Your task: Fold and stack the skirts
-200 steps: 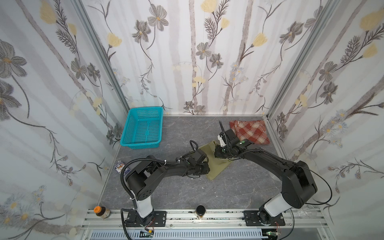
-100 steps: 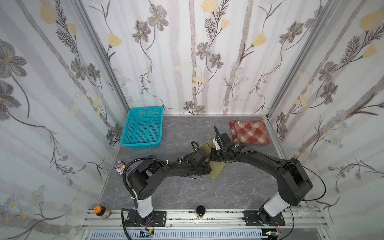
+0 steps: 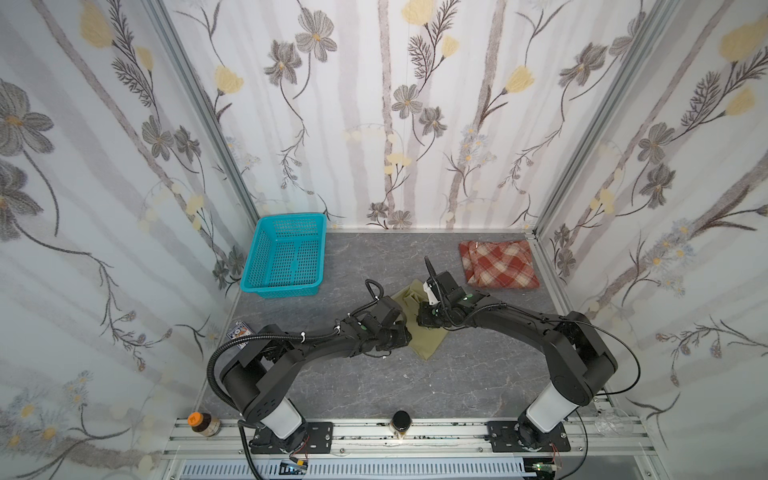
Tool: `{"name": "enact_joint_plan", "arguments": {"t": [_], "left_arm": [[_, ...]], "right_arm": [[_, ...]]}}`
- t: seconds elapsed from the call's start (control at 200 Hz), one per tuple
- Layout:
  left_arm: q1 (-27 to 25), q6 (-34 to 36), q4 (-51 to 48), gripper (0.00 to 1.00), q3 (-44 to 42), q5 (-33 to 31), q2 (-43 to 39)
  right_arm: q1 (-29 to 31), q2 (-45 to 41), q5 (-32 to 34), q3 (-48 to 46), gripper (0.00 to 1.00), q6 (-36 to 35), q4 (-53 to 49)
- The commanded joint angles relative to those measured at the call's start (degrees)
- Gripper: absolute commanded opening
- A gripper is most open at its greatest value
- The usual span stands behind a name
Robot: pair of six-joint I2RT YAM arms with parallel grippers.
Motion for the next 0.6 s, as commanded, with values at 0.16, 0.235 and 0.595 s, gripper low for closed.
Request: {"name": "enact_joint_plan", "arguments": {"t": [0.16, 0.235, 0.595], "left_arm": [[4.8, 1.7, -4.0, 0.32, -1.7, -3.5, -1.5], [5.3, 2.2, -4.0, 0.32, -1.4, -4.1, -1.2], [5.6, 4.7, -3.8, 0.32, 3.6, -6.9, 3.1]], "right_arm": [[1.3, 2.0, 0.7, 0.3, 0.00, 0.4, 3.3], [1.6, 2.4, 0.9, 0.4, 0.00, 0.6, 3.4], [1.7, 2.2, 3.2, 2.0, 0.00, 1.5, 2.2]]}}
